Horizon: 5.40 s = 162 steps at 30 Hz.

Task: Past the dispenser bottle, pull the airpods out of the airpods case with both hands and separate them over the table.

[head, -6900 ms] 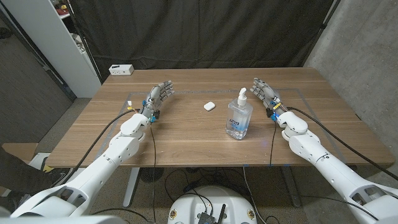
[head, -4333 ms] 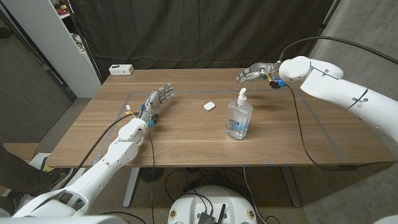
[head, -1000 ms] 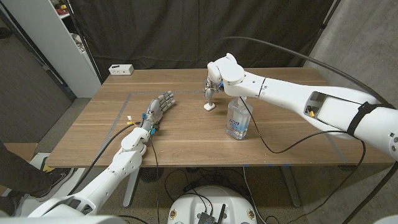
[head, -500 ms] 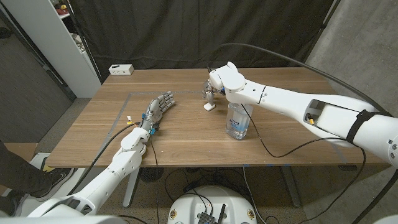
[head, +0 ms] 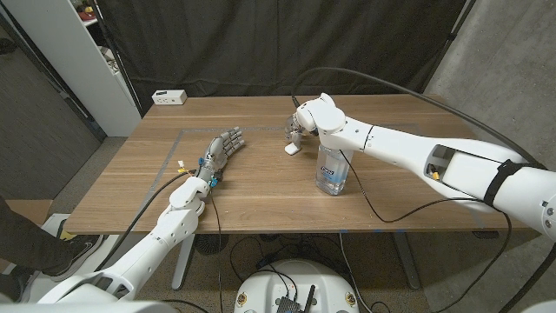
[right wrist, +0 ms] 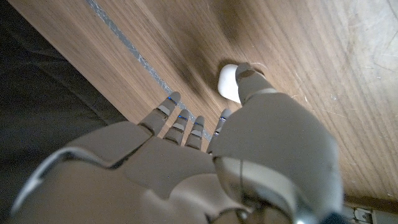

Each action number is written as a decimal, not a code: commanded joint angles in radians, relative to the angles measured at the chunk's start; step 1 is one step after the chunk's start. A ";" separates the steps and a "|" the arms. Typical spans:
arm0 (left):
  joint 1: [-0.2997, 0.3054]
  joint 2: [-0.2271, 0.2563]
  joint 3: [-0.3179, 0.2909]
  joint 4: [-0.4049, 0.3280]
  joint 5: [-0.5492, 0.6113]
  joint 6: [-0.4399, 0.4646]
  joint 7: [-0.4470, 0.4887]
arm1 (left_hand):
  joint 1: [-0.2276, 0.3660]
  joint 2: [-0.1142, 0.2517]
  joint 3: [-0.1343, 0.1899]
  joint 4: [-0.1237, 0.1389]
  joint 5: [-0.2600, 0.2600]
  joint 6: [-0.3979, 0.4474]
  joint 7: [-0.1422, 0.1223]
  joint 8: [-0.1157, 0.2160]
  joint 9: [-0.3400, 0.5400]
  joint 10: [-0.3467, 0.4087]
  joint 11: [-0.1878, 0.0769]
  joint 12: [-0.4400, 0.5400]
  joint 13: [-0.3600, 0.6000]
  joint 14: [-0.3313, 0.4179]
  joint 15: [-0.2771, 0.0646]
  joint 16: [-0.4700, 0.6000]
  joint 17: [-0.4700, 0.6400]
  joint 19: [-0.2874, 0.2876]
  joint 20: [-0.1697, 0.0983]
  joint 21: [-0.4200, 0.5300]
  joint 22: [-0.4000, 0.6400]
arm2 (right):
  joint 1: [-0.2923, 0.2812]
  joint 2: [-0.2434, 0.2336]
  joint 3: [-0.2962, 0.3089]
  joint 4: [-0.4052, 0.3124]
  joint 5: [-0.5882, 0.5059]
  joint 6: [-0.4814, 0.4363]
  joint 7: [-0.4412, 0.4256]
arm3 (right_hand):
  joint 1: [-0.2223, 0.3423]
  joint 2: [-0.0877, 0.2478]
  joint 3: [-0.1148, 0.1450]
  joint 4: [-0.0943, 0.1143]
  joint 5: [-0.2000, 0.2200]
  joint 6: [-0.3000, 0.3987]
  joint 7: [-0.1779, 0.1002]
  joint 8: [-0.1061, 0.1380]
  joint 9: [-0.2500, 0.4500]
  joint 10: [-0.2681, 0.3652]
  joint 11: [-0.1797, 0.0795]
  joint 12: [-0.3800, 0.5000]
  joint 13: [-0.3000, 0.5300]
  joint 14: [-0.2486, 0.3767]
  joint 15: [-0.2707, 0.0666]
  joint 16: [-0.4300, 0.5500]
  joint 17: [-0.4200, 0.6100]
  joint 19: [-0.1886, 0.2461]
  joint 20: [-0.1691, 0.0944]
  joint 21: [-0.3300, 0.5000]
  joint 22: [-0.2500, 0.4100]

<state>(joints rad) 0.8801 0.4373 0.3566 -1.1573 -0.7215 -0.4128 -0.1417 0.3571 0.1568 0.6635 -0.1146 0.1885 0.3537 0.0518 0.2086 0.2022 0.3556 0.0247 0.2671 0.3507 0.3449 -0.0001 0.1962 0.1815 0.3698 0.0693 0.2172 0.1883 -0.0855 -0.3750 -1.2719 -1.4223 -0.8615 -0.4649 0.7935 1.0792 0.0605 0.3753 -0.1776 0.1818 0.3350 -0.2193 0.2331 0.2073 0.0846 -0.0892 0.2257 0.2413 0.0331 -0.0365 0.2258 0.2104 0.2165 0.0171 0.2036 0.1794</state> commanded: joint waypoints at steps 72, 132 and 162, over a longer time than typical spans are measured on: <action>-0.043 -0.002 0.006 0.033 0.019 0.018 0.015 | 0.006 -0.006 0.003 0.006 0.005 0.013 -0.005 -0.001 0.003 0.007 -0.002 0.003 0.014 0.007 0.003 -0.005 0.000 -0.008 0.001 0.003 0.003 | -0.105 -0.059 0.047 0.054 0.056 0.248 -0.207 | 0.159 0.075 -0.028 0.017 -0.001 0.180 -0.003 0.000 0.004 0.010 -0.061 -0.006 0.037 -0.022 -0.118 0.040 0.063 -0.059 -0.047 0.006 0.014; -0.033 0.003 0.005 0.019 0.035 -0.012 0.021 | 0.006 -0.008 0.002 0.006 0.005 0.009 -0.007 -0.004 0.004 0.010 -0.003 0.002 0.021 0.008 0.002 -0.005 0.000 -0.010 0.002 0.004 0.003 | -0.200 -0.109 0.209 -0.104 0.071 0.307 -0.373 | 0.116 0.091 -0.189 0.034 0.017 0.549 0.006 0.134 0.142 0.631 -0.113 0.351 0.203 0.383 -0.192 0.307 0.212 0.092 -0.055 0.097 0.017; -0.050 0.126 0.033 -0.241 0.160 0.081 0.084 | 0.037 -0.070 -0.041 -0.045 -0.012 0.053 -0.016 0.011 0.004 0.002 -0.021 -0.005 0.026 -0.046 0.008 -0.017 -0.002 -0.050 0.010 -0.011 0.000 | -0.225 -0.117 0.316 -0.308 0.017 0.060 -0.397 | 0.124 0.090 -0.198 0.037 0.015 0.547 0.008 0.118 0.139 0.598 -0.112 0.378 0.246 0.382 -0.191 0.320 0.251 0.079 -0.040 0.093 0.016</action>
<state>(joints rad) 0.8174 0.4889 0.3815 -1.2098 -0.6273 -0.4125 -0.1345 0.3936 0.1034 0.6301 -0.1567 0.1807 0.3940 0.0366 0.2128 0.2021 0.3609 0.0123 0.2651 0.3738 0.3086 0.0073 0.1838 0.1767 0.3286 0.0786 0.2092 0.1858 -0.2900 -0.4863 -0.9882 -1.6754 -0.8054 -0.3109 0.4623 1.1653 0.1006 0.1802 -0.1432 0.1937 0.7274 -0.0660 0.3521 0.2639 0.6050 -0.1155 0.5922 0.3252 0.4131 -0.0411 0.5402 0.4567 0.2927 -0.0301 0.2963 0.1933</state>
